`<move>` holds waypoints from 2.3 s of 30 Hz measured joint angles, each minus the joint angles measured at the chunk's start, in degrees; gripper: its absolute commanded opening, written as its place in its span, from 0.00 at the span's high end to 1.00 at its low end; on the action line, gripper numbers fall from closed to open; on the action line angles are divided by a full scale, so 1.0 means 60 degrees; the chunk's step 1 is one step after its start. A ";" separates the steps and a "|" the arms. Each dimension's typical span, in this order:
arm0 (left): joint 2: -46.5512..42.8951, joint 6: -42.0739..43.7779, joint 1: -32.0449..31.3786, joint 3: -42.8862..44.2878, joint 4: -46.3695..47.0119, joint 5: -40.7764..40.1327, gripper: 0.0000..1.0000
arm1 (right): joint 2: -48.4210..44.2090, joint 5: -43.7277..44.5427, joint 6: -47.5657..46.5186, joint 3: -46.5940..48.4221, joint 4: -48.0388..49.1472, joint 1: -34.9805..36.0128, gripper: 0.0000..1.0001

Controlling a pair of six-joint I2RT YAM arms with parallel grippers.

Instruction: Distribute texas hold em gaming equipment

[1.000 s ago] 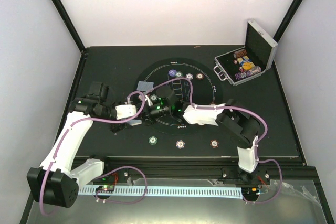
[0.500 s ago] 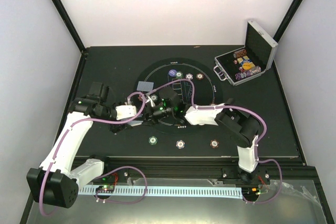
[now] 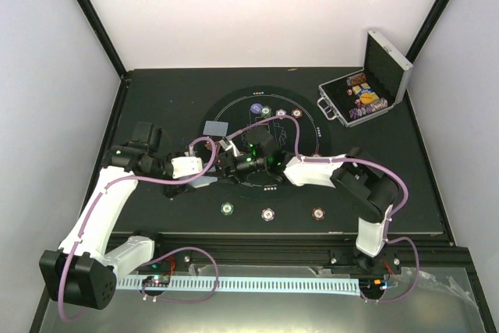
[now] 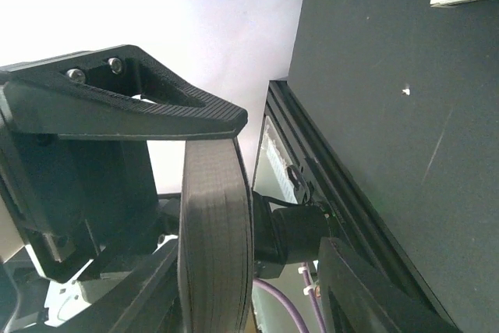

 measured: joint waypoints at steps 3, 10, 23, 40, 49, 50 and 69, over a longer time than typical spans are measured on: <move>0.0000 0.0000 0.0000 0.0000 0.0000 -0.0004 0.99 | -0.0219 0.0000 -0.0047 -0.0047 -0.0299 -0.0069 0.52; 0.0000 0.0000 0.0000 0.0000 0.0000 -0.0073 0.98 | -0.0648 0.0033 -0.0270 -0.0047 -0.0998 -0.0127 0.64; -0.0004 0.0004 0.0000 0.0000 0.0004 -0.0178 0.99 | -0.1191 0.0066 -0.0379 -0.0211 -0.1508 -0.0131 0.96; 0.0015 0.0000 0.0000 0.0000 0.0157 -0.0251 0.98 | -0.1821 -0.0729 -0.1224 0.0066 -0.2965 -0.2929 0.99; 0.0153 -0.0004 0.0000 0.0007 0.0146 -0.0353 0.98 | 0.2004 -0.0645 -0.3927 0.6331 -0.7045 -0.5384 0.99; 0.0157 -0.0004 0.0000 0.0011 0.0142 -0.0353 0.98 | 0.2444 -0.0579 -0.4149 0.6889 -0.7337 -0.5501 0.99; 0.0299 -0.0007 0.0000 0.0229 0.0000 -0.0353 0.98 | 0.7333 0.1249 -0.5231 1.1956 -1.0896 -0.6349 0.55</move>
